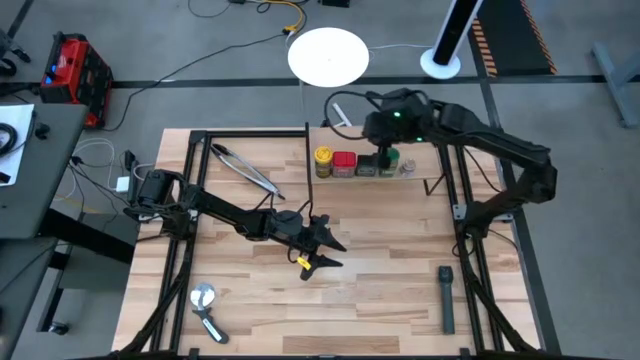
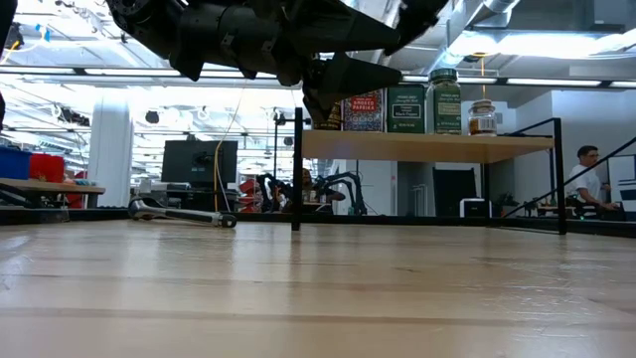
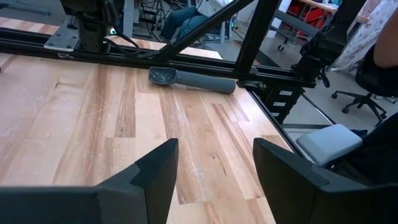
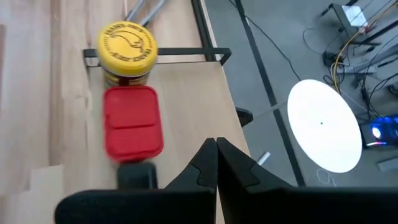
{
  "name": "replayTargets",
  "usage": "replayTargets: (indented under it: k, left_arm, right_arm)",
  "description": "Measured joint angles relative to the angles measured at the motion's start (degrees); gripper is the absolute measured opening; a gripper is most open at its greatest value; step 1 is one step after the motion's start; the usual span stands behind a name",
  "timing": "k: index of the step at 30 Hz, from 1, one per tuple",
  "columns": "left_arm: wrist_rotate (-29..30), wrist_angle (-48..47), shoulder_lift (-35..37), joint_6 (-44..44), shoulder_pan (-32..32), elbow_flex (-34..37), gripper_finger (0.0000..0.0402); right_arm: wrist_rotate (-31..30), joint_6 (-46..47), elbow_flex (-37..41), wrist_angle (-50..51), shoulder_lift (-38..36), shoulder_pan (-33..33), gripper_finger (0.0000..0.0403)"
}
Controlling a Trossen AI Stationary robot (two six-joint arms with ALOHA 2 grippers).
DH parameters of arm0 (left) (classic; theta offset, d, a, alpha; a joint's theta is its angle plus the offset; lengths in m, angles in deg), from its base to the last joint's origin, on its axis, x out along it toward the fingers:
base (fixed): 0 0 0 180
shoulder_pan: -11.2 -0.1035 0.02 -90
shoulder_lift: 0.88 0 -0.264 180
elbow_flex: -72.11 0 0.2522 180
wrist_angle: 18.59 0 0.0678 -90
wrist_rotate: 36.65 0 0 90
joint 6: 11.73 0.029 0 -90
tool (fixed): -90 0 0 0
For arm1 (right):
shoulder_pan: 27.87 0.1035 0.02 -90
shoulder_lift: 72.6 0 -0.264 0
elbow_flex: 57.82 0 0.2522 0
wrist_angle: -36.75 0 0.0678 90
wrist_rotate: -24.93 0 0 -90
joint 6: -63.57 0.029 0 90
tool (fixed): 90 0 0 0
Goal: Shelf spices
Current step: Remove the brown seasoning bottle from the shelf
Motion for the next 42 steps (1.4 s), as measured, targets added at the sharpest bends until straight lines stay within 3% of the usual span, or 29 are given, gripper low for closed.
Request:
replayTargets:
  k: [16,31,42]
  left_arm:
    - [0.0,1.8,0.0,-1.4,1.0,0.0,0.0201]
    - [-1.2,2.6,1.2,-1.6,1.2,0.0,0.0201]
    - [-3.1,2.0,2.2,-1.4,1.2,0.0,0.0201]
  right_arm:
    - [1.1,11.9,2.9,21.6,-12.3,1.5,0.0005]
    - [3.3,13.8,19.2,19.2,-21.1,-2.0,0.0005]
    - [4.8,15.7,25.3,17.7,-27.9,-1.4,0.0005]
